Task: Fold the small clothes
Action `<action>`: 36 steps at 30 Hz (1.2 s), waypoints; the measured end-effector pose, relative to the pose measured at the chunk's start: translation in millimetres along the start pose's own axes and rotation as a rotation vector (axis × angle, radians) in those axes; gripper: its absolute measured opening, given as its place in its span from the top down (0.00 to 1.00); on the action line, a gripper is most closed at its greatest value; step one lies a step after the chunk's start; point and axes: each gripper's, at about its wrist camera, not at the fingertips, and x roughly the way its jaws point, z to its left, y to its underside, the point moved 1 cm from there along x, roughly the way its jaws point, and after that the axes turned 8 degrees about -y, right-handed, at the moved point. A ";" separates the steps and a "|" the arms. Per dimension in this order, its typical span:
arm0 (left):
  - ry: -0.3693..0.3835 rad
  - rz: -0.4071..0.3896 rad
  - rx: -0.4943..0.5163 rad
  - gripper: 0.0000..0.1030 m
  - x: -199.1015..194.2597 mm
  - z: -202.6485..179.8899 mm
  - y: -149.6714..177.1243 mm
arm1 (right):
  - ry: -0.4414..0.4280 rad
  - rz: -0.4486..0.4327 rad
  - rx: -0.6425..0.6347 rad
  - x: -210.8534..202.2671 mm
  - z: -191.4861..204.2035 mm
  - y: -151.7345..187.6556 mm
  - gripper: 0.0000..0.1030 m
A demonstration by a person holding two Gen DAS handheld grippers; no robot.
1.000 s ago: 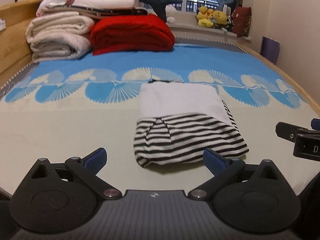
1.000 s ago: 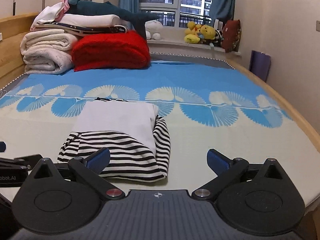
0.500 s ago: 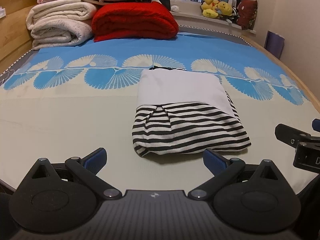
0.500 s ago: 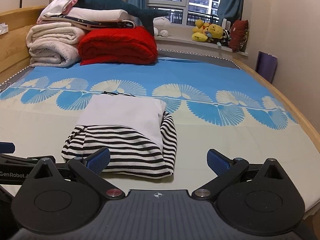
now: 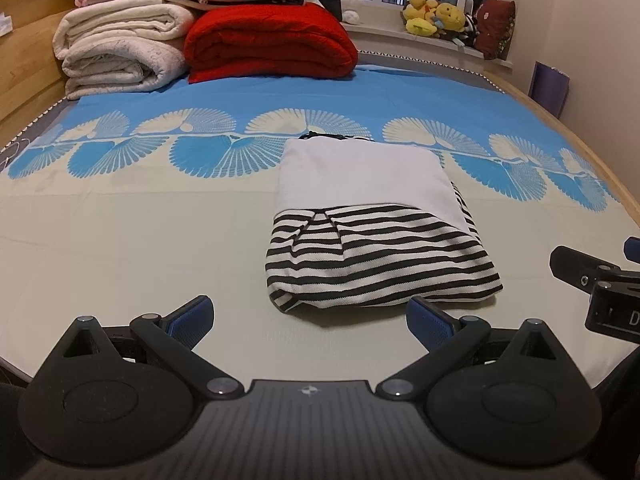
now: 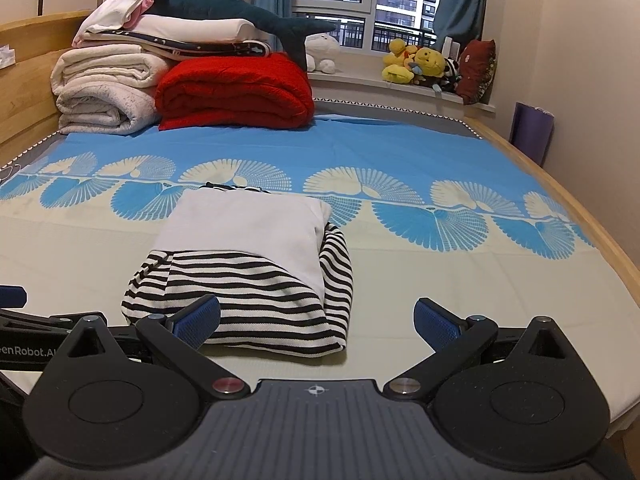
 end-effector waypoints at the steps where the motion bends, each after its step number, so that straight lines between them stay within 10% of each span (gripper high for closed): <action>1: 0.000 0.001 0.000 0.00 0.0 0.2 0.1 | -0.001 0.000 0.000 -0.1 -0.1 0.1 0.01; 36: 0.001 0.001 -0.001 0.00 -0.3 0.4 -0.3 | 0.003 0.000 -0.017 -0.9 1.0 0.7 0.01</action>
